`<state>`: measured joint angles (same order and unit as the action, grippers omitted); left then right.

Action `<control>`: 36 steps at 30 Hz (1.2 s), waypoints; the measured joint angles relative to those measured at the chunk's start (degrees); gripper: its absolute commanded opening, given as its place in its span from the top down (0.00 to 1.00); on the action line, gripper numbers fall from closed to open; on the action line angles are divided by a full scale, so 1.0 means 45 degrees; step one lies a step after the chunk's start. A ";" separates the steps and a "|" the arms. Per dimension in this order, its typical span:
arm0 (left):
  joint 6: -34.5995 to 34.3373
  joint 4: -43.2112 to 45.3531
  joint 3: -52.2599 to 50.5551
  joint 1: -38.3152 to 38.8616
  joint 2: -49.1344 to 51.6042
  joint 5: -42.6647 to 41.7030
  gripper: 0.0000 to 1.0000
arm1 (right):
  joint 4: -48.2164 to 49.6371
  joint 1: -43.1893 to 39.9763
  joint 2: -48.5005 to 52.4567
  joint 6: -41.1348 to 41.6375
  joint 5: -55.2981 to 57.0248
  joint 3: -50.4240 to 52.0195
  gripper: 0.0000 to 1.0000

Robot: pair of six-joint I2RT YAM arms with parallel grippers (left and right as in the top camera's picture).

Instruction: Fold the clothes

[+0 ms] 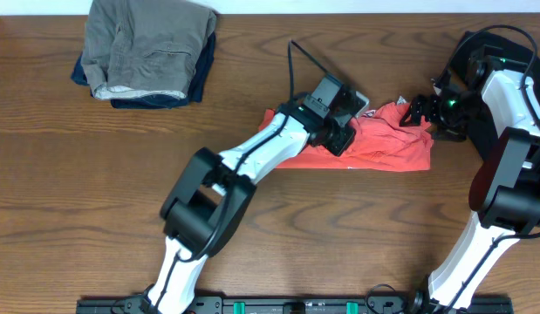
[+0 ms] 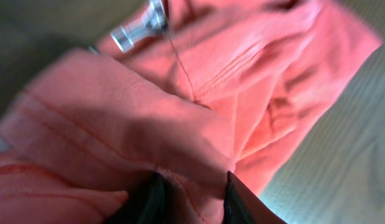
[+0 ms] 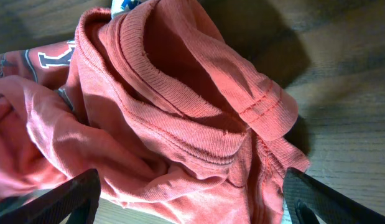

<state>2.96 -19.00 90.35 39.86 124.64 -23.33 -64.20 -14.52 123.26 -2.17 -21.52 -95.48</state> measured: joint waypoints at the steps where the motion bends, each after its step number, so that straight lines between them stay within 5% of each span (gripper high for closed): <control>1: 0.0005 0.0044 0.0000 0.0000 0.0199 -0.0146 0.67 | 0.0000 0.0000 0.0000 0.0000 0.0000 0.0000 0.09; 13: 0.0005 0.0199 0.0078 -0.0194 0.0505 -0.1161 0.67 | 0.0063 0.0000 0.0000 0.0000 -0.0049 0.0000 0.08; 23: 0.0010 -0.1379 0.0160 -0.0908 -0.3143 -0.1331 0.16 | 0.0097 -0.0010 0.0000 -0.0078 0.0141 0.0000 0.02; 29: -0.0029 -0.1982 0.0505 -0.1433 -0.5999 -0.1117 0.09 | 0.0277 -0.0180 0.0000 -0.0087 0.1035 0.0015 0.01; 36: -0.0034 -0.4031 0.0491 -0.2283 -0.6411 0.0554 0.08 | 0.1715 -0.0257 0.0000 -0.0102 0.1423 0.1098 0.05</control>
<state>2.81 -37.15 92.55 29.58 95.79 -20.84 -56.49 -15.68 123.26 -2.63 -15.11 -90.54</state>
